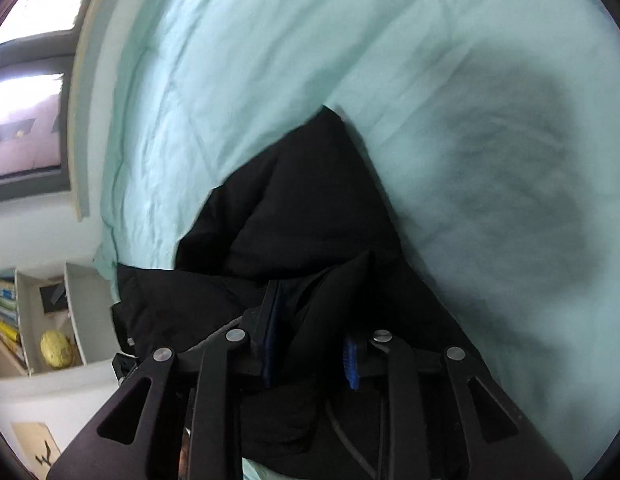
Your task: Fold large clothes
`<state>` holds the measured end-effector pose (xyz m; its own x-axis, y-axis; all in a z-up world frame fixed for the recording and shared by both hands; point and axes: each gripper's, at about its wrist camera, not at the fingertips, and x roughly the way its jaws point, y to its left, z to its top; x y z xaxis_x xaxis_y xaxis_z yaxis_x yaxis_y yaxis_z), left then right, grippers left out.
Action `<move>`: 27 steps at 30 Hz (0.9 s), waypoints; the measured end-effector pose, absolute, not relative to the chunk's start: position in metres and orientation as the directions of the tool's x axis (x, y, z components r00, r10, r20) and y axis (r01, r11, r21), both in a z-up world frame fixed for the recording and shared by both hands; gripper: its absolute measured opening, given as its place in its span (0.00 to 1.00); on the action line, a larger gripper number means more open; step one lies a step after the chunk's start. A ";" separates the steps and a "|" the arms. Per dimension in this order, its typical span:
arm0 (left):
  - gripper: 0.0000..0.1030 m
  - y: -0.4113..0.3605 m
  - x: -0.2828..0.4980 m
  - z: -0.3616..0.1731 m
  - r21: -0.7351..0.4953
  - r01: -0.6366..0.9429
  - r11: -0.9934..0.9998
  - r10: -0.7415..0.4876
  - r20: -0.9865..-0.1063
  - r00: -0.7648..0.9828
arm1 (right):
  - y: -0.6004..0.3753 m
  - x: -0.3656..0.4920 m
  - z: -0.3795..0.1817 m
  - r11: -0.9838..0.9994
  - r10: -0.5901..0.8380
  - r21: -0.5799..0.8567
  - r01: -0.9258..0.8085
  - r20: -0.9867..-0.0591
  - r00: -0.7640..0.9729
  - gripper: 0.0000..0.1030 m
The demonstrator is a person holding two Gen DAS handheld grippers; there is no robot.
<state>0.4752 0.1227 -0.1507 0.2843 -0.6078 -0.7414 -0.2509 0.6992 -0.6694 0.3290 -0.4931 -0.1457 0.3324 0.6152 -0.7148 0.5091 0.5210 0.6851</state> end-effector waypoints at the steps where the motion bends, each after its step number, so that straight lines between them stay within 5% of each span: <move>1: 0.41 0.126 0.471 -0.140 -0.686 -0.222 0.693 -0.627 -0.726 0.283 | -0.494 0.326 -0.134 0.536 0.614 0.690 0.486 -0.714 0.336 0.33; 2: 0.56 0.130 0.466 -0.128 -0.700 -0.201 0.685 -0.642 -0.711 0.289 | -0.495 0.322 -0.122 0.552 0.611 0.695 0.461 -0.713 0.343 0.33; 5: 0.75 0.147 0.440 -0.086 -0.738 -0.113 0.666 -0.675 -0.660 0.330 | -0.494 0.307 -0.085 0.593 0.606 0.709 0.381 -0.705 0.370 0.37; 11: 0.77 0.143 0.417 -0.034 -0.535 -0.032 0.844 -0.464 -0.760 0.455 | -0.489 0.280 -0.018 0.749 0.433 0.607 0.265 -0.751 0.499 0.39; 14: 0.77 0.133 0.433 -0.046 -0.440 -0.033 0.897 -0.377 -0.802 0.463 | -0.478 0.284 -0.003 0.811 0.349 0.541 0.224 -0.754 0.556 0.54; 27: 0.76 0.127 0.523 -0.130 -0.511 -0.072 0.856 -0.472 -0.831 0.295 | -0.466 0.386 -0.069 0.970 0.189 0.236 0.052 -0.876 0.444 0.54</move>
